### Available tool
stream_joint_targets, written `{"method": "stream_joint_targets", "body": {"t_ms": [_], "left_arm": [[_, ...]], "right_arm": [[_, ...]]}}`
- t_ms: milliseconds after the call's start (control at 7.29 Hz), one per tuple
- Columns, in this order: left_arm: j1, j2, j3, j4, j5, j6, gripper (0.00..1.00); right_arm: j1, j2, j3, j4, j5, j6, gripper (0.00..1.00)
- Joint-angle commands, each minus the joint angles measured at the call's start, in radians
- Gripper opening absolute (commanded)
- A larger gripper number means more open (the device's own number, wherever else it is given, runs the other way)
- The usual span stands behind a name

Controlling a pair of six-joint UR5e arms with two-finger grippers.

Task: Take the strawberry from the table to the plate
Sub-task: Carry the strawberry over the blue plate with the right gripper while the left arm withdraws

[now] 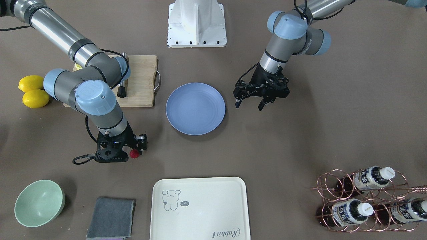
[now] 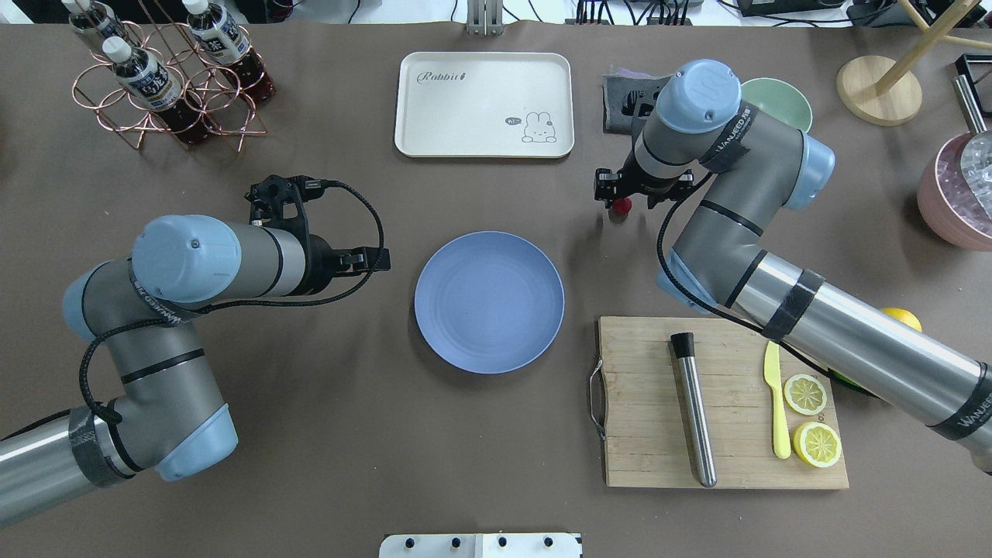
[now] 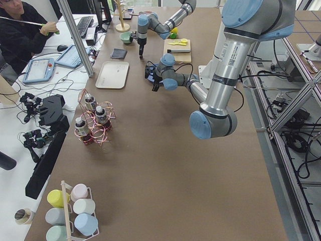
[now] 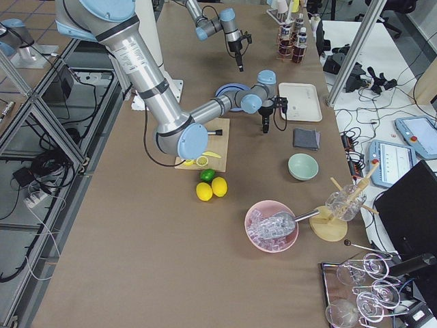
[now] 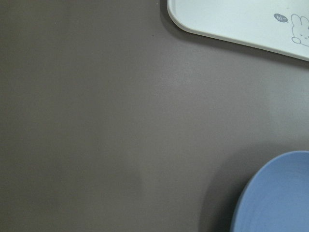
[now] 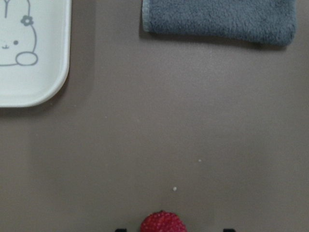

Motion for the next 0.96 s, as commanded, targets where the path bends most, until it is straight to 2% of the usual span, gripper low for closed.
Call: {"method": "stream_joint_targets", "body": {"t_ms": [0, 274, 411, 548, 823], "left_arm": [[-0.001, 0.001, 0.001, 0.000, 0.001, 0.001, 0.99], [-0.001, 0.001, 0.001, -0.002, 0.002, -0.001, 0.99], [-0.001, 0.001, 0.001, -0.002, 0.002, 0.001, 0.99], [-0.007, 0.001, 0.001, -0.003, 0.001, 0.001, 0.99], [-0.054, 0.001, -0.008, 0.000, -0.040, 0.004, 0.99]], "right_arm": [[0.000, 0.011, -0.017, 0.007, -0.002, 0.001, 0.66], [0.000, 0.013, -0.017, 0.007, -0.002, 0.001, 0.30], [-0.002, 0.016, -0.016, 0.007, -0.002, 0.001, 0.04], [0.000, 0.019, -0.008, 0.007, -0.001, 0.003, 0.00], [0.046, 0.056, 0.012, -0.008, 0.051, 0.004, 0.00]]}}
